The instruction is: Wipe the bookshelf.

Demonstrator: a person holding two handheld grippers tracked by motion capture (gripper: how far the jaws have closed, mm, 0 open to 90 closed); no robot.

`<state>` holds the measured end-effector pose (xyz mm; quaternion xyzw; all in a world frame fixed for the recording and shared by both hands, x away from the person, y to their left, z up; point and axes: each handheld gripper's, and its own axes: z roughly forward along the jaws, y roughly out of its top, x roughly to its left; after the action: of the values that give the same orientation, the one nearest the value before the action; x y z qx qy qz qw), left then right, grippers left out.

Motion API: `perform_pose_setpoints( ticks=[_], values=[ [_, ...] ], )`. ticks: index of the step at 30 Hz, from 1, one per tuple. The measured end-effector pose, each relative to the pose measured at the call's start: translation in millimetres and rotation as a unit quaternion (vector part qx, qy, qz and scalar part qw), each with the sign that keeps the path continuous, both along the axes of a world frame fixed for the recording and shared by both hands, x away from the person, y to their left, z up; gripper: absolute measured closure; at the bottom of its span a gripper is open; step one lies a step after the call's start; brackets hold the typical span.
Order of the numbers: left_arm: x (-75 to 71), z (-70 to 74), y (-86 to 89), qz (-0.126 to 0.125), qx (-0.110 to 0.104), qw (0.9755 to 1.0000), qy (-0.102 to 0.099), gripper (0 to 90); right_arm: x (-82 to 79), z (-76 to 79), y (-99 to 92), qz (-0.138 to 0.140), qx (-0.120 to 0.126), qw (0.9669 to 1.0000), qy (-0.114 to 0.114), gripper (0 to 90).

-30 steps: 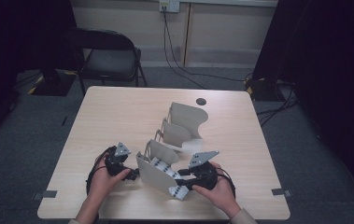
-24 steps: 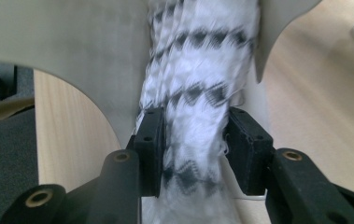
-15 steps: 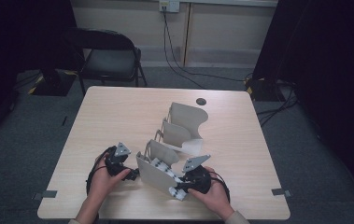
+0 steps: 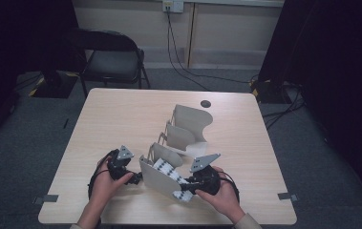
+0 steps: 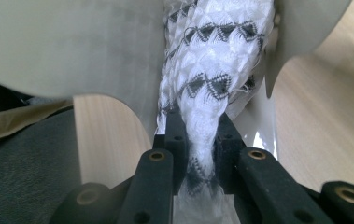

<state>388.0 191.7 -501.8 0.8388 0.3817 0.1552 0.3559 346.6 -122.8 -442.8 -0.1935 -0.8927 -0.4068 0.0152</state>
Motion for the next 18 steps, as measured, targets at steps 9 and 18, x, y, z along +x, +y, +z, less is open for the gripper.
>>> perform_pose_setpoints(
  ticks=[9, 18],
  values=[
    [0.0, 0.1, 0.1, 0.000, 0.001, 1.0000, 0.000, 0.0, -2.7, 30.8, -5.3, 0.010, 0.021, 0.9995, -0.021, 80.5],
    [0.0, 0.1, 0.2, -0.001, 0.002, 1.0000, 0.000, 0.0, -2.2, 42.6, 0.7, 0.024, 0.048, 0.9983, -0.021, 80.5]
  ],
)
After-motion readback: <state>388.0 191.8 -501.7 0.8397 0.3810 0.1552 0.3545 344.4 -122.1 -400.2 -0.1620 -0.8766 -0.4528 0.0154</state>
